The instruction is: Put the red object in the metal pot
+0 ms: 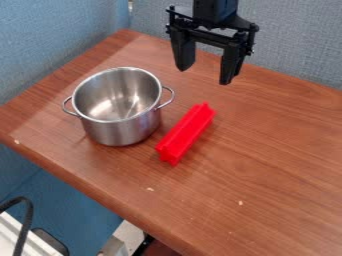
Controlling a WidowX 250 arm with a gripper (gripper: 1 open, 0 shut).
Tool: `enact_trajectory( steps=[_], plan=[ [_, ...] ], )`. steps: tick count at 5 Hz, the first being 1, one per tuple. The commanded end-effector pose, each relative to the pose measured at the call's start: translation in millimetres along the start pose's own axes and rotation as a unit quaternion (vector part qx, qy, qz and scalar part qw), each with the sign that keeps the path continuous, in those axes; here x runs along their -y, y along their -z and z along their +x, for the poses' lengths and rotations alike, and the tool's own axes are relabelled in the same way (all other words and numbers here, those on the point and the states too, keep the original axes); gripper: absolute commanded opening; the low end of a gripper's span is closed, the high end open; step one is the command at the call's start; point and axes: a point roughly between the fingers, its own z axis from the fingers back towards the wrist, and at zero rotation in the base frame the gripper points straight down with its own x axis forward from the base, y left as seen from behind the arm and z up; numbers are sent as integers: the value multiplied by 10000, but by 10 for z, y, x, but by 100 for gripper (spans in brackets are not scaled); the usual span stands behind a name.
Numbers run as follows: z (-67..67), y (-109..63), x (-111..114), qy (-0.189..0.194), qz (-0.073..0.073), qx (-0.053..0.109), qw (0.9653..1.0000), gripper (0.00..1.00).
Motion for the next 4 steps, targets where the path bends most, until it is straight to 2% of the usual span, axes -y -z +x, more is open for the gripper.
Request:
enact_trajectory(
  steps=[1,2,3,4],
  plan=[
    [-1,-36,-9,393,11,-92,9992,100],
    [-22,54,88,273,114,114,9995,100],
    [-140,117,200,568,159,265,9979,100],
    [-145,88,206,709,320,358,9963,0]
  ],
)
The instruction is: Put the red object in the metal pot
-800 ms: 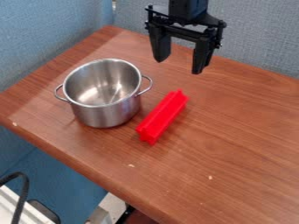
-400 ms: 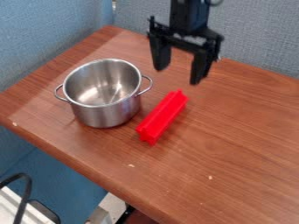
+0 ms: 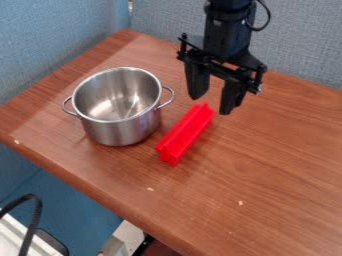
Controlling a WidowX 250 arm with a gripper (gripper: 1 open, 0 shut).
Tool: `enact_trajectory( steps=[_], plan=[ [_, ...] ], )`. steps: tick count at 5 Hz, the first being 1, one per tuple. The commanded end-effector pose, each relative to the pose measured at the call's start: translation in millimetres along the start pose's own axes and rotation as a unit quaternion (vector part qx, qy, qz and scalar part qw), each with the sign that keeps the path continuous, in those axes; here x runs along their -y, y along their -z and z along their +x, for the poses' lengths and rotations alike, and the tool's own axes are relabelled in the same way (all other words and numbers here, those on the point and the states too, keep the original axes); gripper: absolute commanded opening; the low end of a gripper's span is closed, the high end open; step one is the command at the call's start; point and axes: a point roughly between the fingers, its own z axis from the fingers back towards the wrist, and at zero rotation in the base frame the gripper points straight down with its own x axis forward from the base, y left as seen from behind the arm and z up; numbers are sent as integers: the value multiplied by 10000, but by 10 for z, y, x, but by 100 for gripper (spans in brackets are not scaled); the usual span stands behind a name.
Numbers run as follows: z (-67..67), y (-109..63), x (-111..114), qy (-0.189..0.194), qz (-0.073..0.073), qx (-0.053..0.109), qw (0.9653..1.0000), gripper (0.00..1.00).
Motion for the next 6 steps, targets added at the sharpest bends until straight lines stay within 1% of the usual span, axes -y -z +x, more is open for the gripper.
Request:
enact_trajectory(
  steps=[1,2,3,4,5,6],
  plan=[
    [-24,-160,50,161,113,289,9994,100],
    [-29,-5,-71,254,170,219,9993,0],
    [-39,133,-206,367,183,173,9990,0],
    [2,116,-286,306,252,163,9991,100],
    [59,-14,-344,266,268,260,9989,0],
    [14,37,-330,167,278,243,9992,100]
  ],
)
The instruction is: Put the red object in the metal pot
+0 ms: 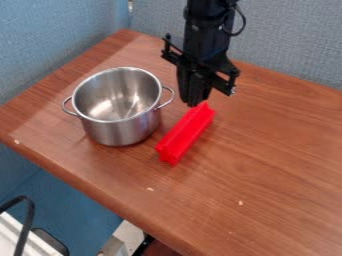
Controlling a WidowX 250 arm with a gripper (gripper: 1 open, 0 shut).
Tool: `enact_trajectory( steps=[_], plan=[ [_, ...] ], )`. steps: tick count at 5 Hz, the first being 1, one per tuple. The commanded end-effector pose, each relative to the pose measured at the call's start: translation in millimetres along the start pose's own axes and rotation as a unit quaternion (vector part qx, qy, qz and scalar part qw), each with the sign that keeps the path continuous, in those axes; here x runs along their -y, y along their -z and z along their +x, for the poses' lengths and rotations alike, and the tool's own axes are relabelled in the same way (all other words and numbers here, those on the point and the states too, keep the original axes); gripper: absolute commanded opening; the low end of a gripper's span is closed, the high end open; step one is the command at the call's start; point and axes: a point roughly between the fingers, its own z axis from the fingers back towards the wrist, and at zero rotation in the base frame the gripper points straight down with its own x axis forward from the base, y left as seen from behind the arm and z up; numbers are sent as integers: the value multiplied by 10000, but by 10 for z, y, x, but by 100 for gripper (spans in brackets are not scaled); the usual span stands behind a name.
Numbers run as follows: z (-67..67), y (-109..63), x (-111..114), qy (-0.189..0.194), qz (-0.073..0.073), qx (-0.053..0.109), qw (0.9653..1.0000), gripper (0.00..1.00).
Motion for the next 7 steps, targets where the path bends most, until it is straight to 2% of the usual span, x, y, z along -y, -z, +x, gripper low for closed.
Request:
enact_trajectory(
  steps=[1,2,3,4,6,7],
  plan=[
    [-45,-33,-29,-78,125,113,9998,100],
    [-83,78,-16,-152,143,124,9997,100],
    [-27,151,3,-605,80,109,9981,100],
    [62,205,8,-1026,28,6,9947,100],
    [322,307,53,-1086,-81,-146,9939,100],
    [277,363,-1,-926,-121,-179,9955,100]
  ],
)
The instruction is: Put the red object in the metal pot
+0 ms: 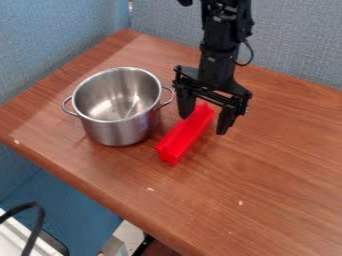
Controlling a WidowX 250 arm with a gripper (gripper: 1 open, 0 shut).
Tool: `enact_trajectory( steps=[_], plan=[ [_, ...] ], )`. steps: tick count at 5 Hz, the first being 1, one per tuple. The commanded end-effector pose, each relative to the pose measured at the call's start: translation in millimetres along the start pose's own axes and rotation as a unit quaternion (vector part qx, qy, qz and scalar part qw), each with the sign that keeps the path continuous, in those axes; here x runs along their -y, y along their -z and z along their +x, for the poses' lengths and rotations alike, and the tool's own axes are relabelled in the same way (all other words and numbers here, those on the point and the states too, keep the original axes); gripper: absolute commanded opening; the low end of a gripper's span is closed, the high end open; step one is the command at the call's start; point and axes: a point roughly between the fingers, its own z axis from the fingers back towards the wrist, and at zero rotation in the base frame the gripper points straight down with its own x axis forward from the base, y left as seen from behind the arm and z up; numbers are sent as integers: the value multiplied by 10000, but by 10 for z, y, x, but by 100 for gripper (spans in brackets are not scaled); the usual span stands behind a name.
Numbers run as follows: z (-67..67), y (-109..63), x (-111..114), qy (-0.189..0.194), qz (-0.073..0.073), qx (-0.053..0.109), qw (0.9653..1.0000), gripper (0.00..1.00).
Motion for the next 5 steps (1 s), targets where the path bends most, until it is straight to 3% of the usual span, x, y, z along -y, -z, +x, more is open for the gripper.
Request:
enact_trajectory(
  steps=[1,2,4,5],
  plan=[
    [-2,-43,-95,122,-27,150,9998,100],
    [-31,-2,-154,220,-64,133,9996,100],
    [-2,29,17,501,-145,67,9986,100],
    [62,36,68,256,-203,23,9995,100]
  ],
)
